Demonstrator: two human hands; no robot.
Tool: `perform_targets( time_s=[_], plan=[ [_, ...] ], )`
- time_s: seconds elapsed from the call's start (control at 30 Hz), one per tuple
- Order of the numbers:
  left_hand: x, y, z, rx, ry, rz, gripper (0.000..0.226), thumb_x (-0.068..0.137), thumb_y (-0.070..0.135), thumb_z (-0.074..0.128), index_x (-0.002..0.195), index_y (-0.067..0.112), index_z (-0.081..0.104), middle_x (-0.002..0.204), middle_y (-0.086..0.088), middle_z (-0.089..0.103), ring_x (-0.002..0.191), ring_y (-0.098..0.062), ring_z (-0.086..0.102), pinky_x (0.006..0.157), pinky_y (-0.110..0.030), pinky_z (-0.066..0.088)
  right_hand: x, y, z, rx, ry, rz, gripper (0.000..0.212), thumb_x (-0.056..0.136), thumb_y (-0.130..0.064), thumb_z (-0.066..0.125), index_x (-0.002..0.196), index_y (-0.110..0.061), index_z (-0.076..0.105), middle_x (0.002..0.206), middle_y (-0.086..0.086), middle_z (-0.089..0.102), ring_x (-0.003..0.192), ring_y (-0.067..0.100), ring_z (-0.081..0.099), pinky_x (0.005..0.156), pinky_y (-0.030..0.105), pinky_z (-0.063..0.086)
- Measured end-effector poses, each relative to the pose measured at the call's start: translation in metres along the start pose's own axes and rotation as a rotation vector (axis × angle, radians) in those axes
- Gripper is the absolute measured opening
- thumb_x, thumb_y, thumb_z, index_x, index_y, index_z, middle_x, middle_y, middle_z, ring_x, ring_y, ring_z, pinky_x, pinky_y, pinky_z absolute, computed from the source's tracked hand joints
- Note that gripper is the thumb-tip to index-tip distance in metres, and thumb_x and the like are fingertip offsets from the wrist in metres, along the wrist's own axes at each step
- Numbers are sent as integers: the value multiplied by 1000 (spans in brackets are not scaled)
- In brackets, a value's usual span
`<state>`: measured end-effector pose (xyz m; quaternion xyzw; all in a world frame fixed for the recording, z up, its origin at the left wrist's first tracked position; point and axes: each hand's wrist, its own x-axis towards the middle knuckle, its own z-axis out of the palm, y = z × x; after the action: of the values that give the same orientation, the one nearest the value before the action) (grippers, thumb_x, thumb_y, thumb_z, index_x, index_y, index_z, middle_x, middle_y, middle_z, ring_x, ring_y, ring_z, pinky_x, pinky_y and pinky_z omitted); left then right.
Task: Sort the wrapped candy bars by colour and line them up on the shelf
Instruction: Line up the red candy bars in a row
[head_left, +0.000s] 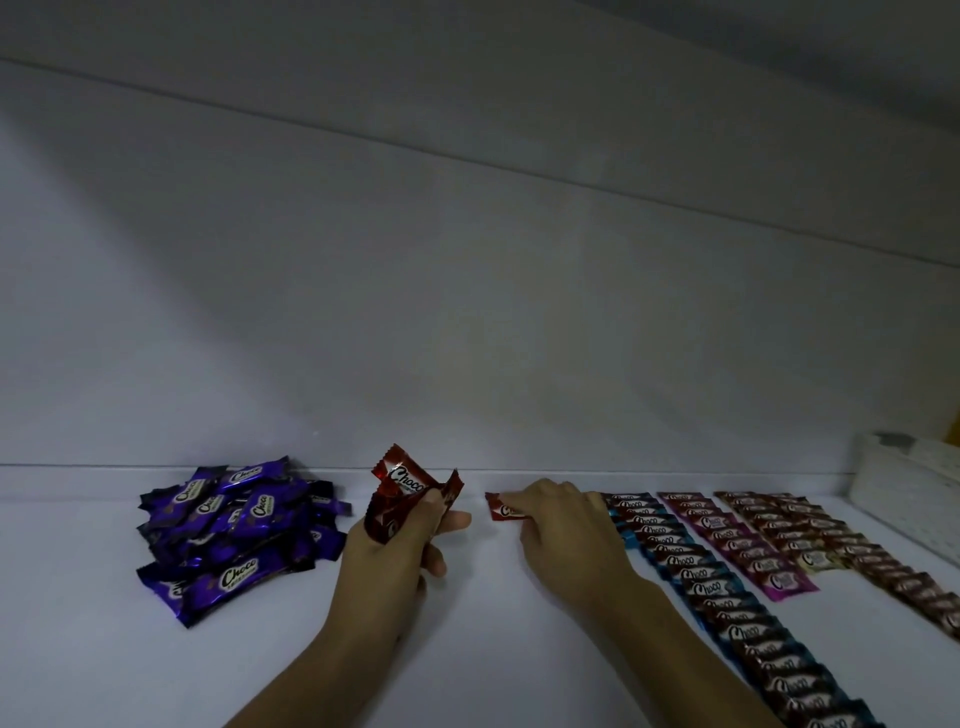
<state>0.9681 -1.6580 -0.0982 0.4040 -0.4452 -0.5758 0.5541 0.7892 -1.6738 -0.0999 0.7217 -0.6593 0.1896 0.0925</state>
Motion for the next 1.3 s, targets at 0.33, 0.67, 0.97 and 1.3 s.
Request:
perform_targets(
  time_s=[0.33, 0.67, 0.97, 1.3],
  plan=[
    [-2, 5, -5, -88, -163, -25, 29, 83, 34, 61, 101, 12, 65, 89, -11, 75, 41, -9, 50, 37, -19, 32, -3, -36, -40, 1247, -37, 181, 3, 81, -8, 70, 81, -10, 72, 70, -3, 70, 66, 4, 62, 62, 13, 47],
    [-7, 0, -4, 115, -78, 77, 22, 86, 27, 65, 67, 30, 75, 46, 1, 54, 38, -4, 45, 39, -16, 37, -1, -24, -41, 1165, -69, 243, 2, 87, -6, 65, 86, -7, 66, 71, 3, 70, 62, 8, 63, 56, 12, 45],
    [-10, -4, -1, 300, -113, 271, 24, 91, 5, 59, 80, 24, 67, 50, 20, 61, 49, 9, 54, 49, -4, 38, -4, -16, -46, 885, -341, 18, 17, 83, -3, 69, 98, -8, 74, 90, 3, 73, 80, 5, 66, 75, 16, 50],
    [-6, -7, -1, 269, -15, 160, 13, 86, 35, 62, 77, 28, 69, 71, 4, 70, 51, -2, 50, 57, -20, 45, 3, 19, -24, 375, 39, 202, 11, 87, -18, 66, 89, -24, 75, 89, -9, 72, 88, 10, 64, 92, 32, 45]
  ],
)
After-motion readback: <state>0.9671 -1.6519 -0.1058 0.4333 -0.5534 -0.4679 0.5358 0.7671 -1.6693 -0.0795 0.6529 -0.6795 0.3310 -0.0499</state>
